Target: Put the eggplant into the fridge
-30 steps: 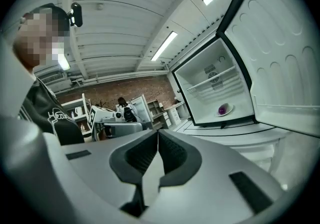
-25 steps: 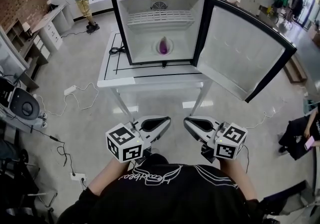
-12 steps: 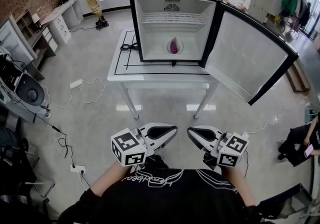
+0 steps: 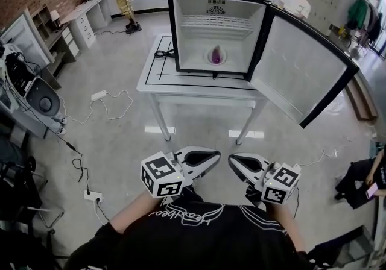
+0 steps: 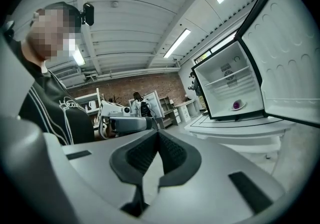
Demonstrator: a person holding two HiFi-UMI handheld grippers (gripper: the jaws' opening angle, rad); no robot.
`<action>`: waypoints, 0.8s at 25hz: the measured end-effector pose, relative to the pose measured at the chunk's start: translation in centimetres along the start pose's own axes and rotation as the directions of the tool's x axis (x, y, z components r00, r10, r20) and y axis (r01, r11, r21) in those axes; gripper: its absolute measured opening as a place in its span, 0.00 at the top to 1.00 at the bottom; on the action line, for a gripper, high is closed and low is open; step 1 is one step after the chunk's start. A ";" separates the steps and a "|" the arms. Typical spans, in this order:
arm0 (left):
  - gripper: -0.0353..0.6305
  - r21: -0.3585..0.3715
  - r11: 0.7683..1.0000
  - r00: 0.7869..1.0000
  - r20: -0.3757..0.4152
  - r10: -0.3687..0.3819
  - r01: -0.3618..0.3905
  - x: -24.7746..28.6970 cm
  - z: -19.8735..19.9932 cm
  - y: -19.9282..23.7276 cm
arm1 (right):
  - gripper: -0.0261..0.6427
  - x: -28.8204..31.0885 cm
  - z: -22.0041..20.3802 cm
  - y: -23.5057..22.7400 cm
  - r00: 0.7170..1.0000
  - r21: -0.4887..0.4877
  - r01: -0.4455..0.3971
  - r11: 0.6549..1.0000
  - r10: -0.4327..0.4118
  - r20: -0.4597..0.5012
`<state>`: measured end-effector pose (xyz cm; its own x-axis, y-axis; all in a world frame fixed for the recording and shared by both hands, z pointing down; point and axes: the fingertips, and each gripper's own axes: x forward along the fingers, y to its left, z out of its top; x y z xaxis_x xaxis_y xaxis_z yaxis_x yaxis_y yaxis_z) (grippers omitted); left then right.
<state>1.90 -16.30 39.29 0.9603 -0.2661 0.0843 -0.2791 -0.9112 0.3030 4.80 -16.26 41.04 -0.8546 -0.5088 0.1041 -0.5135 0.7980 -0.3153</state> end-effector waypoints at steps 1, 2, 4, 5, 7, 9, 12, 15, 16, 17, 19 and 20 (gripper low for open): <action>0.94 -0.001 1.000 1.000 0.000 0.001 -0.001 0.1 -0.1 -0.2 | 0.95 -0.1 -0.1 0.1 1.000 -0.001 -0.001 1.000 0.001 -0.001; 0.94 -0.004 1.000 1.000 0.000 0.003 -0.003 0.2 -0.2 -0.3 | 0.95 -0.3 -0.3 0.1 1.000 0.000 -0.001 1.000 0.001 -0.001; 0.93 -0.008 1.000 1.000 -0.002 0.006 -0.006 0.5 -0.5 -0.5 | 0.95 -0.6 -0.6 0.1 1.000 0.004 -0.001 1.000 0.001 -0.002; 0.94 -0.012 1.000 1.000 -0.003 0.006 -0.006 0.6 -0.7 -0.6 | 0.95 -0.8 -0.8 0.0 1.000 0.008 -0.001 1.000 0.001 -0.003; 0.94 -0.019 1.000 1.000 -0.004 0.006 -0.006 0.7 -1.0 -0.9 | 0.95 -1.2 -1.2 0.0 1.000 0.019 0.000 1.000 0.000 -0.003; 0.94 -0.023 1.000 1.000 -0.006 0.006 -0.006 0.9 -1.2 -1.1 | 0.95 -1.6 -1.3 0.0 1.000 0.028 0.004 1.000 -0.004 -0.001; 0.93 -0.023 1.000 1.000 -0.006 0.007 -0.008 1.1 -1.3 -1.3 | 0.95 -1.9 -1.5 0.0 1.000 0.033 0.007 0.999 -0.007 -0.001; 0.94 -0.025 1.000 1.000 -0.008 0.009 -0.009 1.1 -1.5 -1.6 | 0.95 -2.2 -1.7 0.1 1.000 0.039 0.008 0.999 -0.008 0.000; 0.93 -0.026 1.000 1.000 -0.009 0.009 -0.010 1.0 -1.6 -1.7 | 0.95 -2.3 -1.8 0.1 1.000 0.042 0.008 0.999 -0.008 0.001; 0.94 -0.024 1.000 1.000 -0.010 0.009 -0.010 1.0 -1.6 -1.8 | 0.95 -2.4 -1.8 0.2 1.000 0.043 0.009 0.999 -0.009 0.002; 0.94 -0.019 1.000 1.000 -0.009 0.010 -0.010 1.0 -1.5 -1.9 | 0.95 -2.5 -1.9 0.3 1.000 0.043 0.011 0.999 -0.011 0.004; 0.94 -0.018 1.000 1.000 -0.008 0.010 -0.010 1.0 -1.5 -2.0 | 0.95 -2.6 -1.9 0.3 1.000 0.043 0.011 0.999 -0.012 0.004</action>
<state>3.44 -14.34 40.18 0.9575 -0.2722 0.0951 -0.2883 -0.9028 0.3192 6.70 -14.06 42.45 -0.8482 -0.5194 0.1038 -0.5195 0.7775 -0.3544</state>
